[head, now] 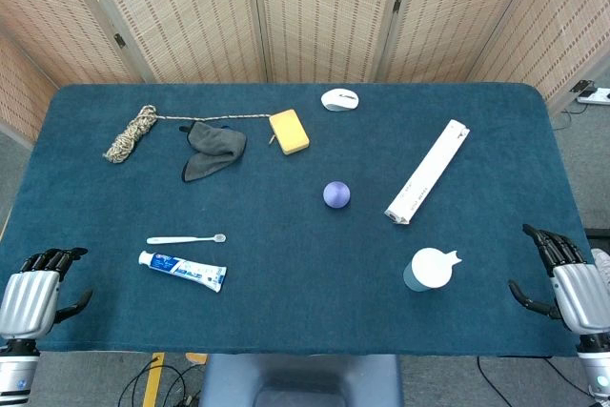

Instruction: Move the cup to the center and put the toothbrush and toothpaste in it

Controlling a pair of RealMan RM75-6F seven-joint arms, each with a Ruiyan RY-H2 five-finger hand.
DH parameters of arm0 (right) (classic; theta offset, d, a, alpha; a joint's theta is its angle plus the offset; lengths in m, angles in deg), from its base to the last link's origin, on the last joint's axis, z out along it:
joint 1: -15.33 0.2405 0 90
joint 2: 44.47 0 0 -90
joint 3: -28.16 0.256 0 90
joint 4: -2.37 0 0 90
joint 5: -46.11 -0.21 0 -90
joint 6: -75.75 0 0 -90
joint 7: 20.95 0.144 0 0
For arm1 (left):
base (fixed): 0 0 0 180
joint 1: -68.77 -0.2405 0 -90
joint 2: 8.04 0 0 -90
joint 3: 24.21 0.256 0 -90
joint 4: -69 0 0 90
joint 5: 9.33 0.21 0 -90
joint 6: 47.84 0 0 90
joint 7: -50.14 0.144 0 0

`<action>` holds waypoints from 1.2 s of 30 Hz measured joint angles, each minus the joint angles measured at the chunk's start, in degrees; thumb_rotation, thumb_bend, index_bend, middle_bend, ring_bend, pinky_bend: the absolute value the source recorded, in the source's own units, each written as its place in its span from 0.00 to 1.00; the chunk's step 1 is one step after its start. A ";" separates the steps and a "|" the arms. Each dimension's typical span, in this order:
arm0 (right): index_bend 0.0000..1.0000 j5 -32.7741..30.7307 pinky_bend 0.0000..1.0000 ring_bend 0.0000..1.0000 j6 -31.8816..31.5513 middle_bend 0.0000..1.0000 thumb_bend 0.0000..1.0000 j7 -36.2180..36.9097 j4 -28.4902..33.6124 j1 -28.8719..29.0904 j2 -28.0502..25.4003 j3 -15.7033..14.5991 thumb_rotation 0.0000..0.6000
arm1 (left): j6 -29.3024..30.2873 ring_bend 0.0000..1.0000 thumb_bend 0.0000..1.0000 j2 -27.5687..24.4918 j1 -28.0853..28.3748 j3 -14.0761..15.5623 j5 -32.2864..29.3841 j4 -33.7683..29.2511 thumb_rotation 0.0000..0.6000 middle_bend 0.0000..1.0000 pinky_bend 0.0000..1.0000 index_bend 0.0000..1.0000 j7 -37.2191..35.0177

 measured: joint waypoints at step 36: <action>0.00 6.10 0.16 0.09 16.98 0.11 0.02 -10.01 5.57 11.55 -1.09 -2.33 1.00 | 0.83 0.27 0.31 -0.52 -0.79 0.37 0.15 -0.34 1.00 0.37 0.30 0.29 -0.54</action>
